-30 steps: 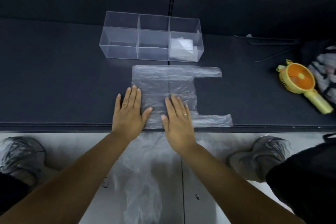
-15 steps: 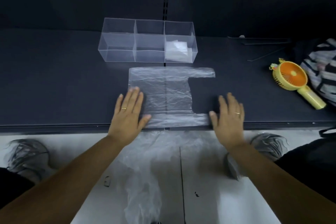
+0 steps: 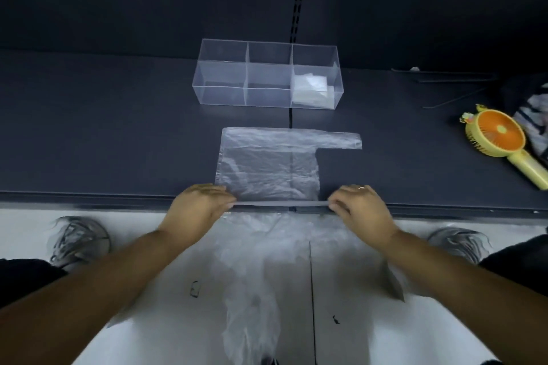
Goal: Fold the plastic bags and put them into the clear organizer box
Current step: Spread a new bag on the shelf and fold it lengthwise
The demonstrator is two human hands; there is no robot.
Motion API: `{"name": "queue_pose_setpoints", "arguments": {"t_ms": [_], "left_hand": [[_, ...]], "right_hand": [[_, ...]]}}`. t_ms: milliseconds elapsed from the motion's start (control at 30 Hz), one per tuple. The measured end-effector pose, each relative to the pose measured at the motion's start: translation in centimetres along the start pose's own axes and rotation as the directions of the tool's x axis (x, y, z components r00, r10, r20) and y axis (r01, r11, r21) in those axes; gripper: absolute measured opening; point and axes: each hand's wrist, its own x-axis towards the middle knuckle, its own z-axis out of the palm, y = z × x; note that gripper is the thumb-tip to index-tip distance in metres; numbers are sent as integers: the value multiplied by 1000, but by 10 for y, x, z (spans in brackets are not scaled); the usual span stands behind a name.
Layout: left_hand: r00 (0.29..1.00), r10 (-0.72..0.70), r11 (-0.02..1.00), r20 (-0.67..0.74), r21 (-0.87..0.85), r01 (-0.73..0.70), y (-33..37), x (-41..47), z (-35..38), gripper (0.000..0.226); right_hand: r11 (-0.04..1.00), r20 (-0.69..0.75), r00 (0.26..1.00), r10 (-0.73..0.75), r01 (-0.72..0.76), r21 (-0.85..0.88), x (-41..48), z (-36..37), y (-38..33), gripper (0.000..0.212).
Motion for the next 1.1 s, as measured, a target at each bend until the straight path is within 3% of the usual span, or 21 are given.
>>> {"name": "queue_pose_setpoints", "arguments": {"t_ms": [67,133,233,400,533,667,867,1100], "left_hand": [[939,-285,920,193,-219,324,-11,11,-18,18],[833,-440,707,336,-443,552,-25,22,-31,8],[741,-538,429,402,-627,651,-42,39,-40,9],[626,-695,227,355,-718,658,-53,70,-26,12],[596,-752,261,281,-704,660,-61,94,-5,21],[607,-778,413,162,-597,688,-69,108,11,26],[655,-756,584,1,-450,676,-70,105,27,31],[654,-753,630,-80,-375,680,-65,105,32,33]], "right_hand": [[960,194,971,140,-181,213,8,-23,18,7],[852,284,943,172,-287,438,20,-45,32,13],[658,338,911,238,-407,633,38,-65,52,13],[556,285,856,432,-501,663,72,-54,72,13],[502,150,755,638,-556,662,93,-26,80,18],[521,59,686,725,-603,604,104,-9,82,23],[607,-91,676,731,-584,539,114,-3,79,30],[663,-181,672,718,-581,472,128,0,72,31]]}}
